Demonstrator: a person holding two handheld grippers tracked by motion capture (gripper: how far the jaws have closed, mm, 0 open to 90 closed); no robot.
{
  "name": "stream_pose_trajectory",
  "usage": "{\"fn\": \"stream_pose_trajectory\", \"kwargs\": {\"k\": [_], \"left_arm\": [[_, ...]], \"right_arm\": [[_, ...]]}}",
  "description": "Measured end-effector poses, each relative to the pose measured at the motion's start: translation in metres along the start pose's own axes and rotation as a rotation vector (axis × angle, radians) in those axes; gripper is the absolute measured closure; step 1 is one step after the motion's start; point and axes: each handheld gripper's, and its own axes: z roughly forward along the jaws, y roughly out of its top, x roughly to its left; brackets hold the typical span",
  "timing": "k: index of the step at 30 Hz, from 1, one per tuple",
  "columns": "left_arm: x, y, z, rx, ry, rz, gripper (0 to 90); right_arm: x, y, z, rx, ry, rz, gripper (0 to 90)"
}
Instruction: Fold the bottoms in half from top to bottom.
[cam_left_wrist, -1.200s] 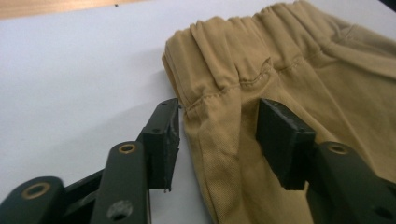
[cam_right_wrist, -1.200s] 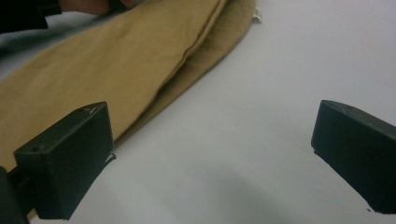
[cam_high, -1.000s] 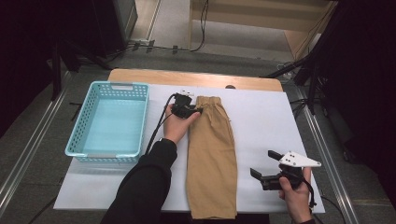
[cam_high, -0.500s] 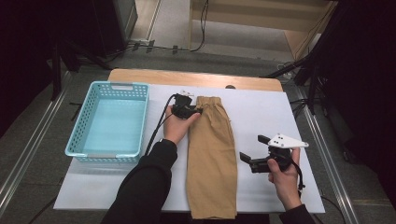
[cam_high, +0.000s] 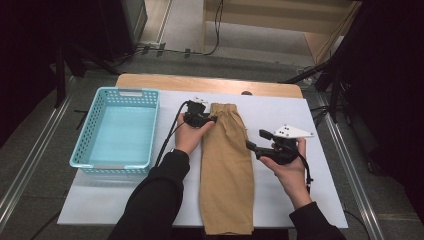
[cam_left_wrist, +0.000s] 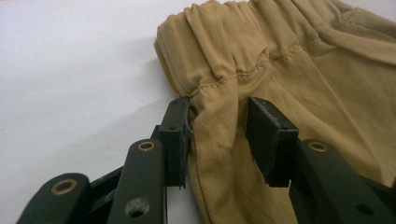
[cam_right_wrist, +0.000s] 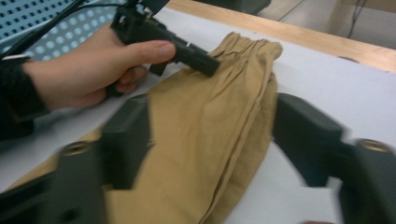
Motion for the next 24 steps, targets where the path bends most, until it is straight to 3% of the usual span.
{"fn": "stream_pose_trajectory", "kwargs": {"k": [6, 12, 16, 24], "left_arm": [[0.000, 0.000, 0.000, 0.004, 0.001, 0.007, 59.8], [0.000, 0.000, 0.000, -0.001, -0.003, 0.000, 59.6], [0.000, 0.000, 0.000, -0.001, -0.004, -0.001, 59.6], [0.001, 0.000, -0.001, 0.005, -0.008, 0.002, 59.2]], "right_arm": [[-0.006, 0.011, 0.021, 0.022, 0.048, -0.013, 64.4], [-0.010, 0.012, 0.050, 0.098, 0.065, -0.041, 79.3], [-0.018, 0.011, 0.067, 0.133, 0.056, -0.028, 80.5], [-0.045, -0.002, 0.086, 0.195, 0.014, 0.064, 80.4]]}}
